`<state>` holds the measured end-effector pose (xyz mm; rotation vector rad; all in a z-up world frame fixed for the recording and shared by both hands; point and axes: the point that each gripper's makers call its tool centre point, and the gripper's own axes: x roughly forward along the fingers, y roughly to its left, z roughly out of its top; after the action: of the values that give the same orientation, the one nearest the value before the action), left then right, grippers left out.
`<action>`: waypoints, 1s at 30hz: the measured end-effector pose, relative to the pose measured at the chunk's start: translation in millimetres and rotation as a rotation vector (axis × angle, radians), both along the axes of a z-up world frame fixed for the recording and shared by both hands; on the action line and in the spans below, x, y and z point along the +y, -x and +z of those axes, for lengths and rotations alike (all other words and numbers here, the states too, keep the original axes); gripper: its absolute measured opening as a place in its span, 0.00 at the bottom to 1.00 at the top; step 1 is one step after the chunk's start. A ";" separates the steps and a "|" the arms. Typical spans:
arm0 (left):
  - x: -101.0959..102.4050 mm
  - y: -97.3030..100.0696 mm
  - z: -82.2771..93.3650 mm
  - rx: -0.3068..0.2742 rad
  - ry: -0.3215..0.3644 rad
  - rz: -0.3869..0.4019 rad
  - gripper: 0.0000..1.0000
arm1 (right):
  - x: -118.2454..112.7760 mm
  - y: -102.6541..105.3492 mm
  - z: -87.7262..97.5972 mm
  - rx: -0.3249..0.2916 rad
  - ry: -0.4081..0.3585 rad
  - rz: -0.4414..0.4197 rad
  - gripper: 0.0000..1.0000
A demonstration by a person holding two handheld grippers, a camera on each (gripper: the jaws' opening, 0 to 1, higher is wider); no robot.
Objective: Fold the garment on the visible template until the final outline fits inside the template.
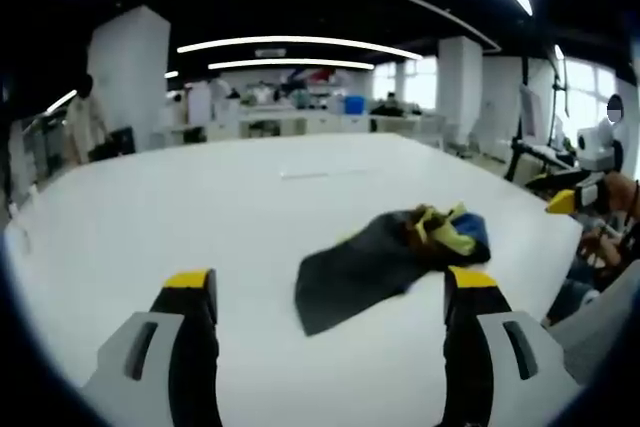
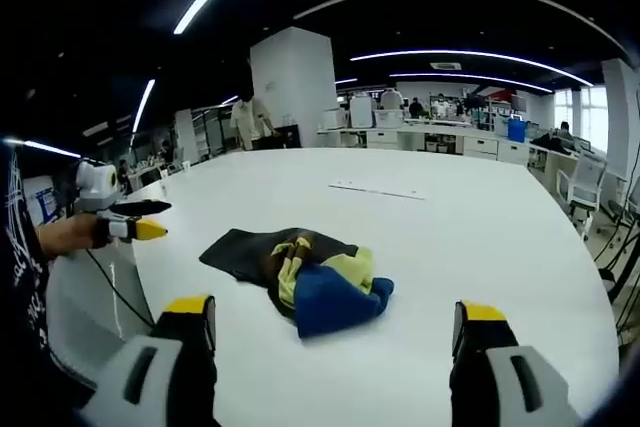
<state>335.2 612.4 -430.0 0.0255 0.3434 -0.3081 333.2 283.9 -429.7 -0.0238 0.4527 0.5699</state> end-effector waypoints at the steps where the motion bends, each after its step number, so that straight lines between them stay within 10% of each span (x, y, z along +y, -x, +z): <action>1: -0.8 0.4 0.3 0.001 0.000 -0.001 0.90 | -0.2 0.4 -0.1 0.002 0.000 0.000 0.99; 30: -6.0 4.5 0.5 0.020 -0.009 -0.014 0.86 | -1.9 -1.4 -0.8 0.000 -0.008 -0.007 0.99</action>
<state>330.6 606.4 -429.5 0.0332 0.3643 -0.3207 334.6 282.0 -430.6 -0.0149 0.4507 0.5648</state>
